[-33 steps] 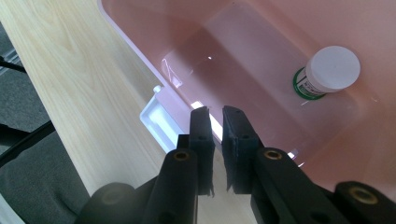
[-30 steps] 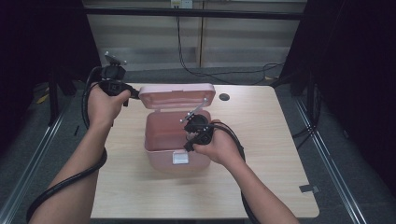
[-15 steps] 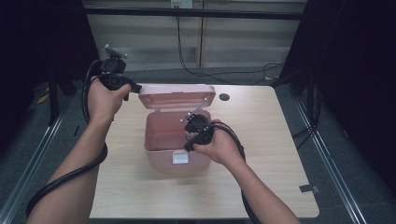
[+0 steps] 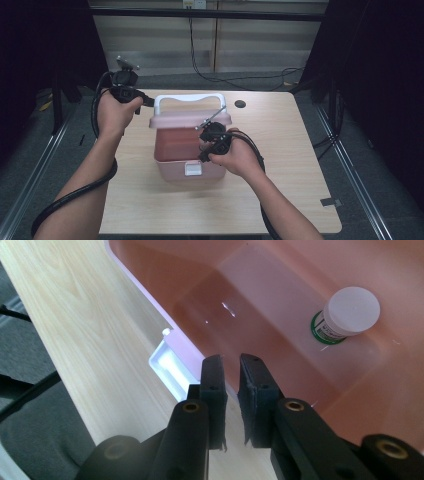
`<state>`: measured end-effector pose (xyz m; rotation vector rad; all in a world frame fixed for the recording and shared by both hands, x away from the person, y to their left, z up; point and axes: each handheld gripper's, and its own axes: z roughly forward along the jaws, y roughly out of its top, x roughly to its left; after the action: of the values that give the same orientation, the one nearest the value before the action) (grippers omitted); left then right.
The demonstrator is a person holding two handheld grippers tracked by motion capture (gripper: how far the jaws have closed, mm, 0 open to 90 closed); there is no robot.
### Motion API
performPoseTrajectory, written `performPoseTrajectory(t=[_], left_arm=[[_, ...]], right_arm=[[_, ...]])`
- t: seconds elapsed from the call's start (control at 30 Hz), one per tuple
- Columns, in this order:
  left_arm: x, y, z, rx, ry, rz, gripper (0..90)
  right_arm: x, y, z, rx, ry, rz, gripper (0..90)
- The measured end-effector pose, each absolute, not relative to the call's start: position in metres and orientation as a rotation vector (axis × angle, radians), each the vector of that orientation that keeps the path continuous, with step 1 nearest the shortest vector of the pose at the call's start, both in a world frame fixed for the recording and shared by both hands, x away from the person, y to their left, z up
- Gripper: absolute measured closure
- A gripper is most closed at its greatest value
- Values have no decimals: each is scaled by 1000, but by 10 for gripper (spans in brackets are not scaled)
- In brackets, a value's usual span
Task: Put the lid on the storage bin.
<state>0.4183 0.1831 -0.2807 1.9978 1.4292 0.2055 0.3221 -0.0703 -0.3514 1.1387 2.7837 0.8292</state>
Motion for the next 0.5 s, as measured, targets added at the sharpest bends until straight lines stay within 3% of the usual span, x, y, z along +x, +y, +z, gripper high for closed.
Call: performPoseTrajectory(t=[0.3, 0.5], left_arm=[[413, 192, -296, 1994, 1446, 198, 827], [409, 198, -310, 1982, 1444, 202, 729]], right_arm=[[309, -87, -340, 1150, 2791, 852, 740], [305, -104, -341, 1177, 2771, 846, 710]])
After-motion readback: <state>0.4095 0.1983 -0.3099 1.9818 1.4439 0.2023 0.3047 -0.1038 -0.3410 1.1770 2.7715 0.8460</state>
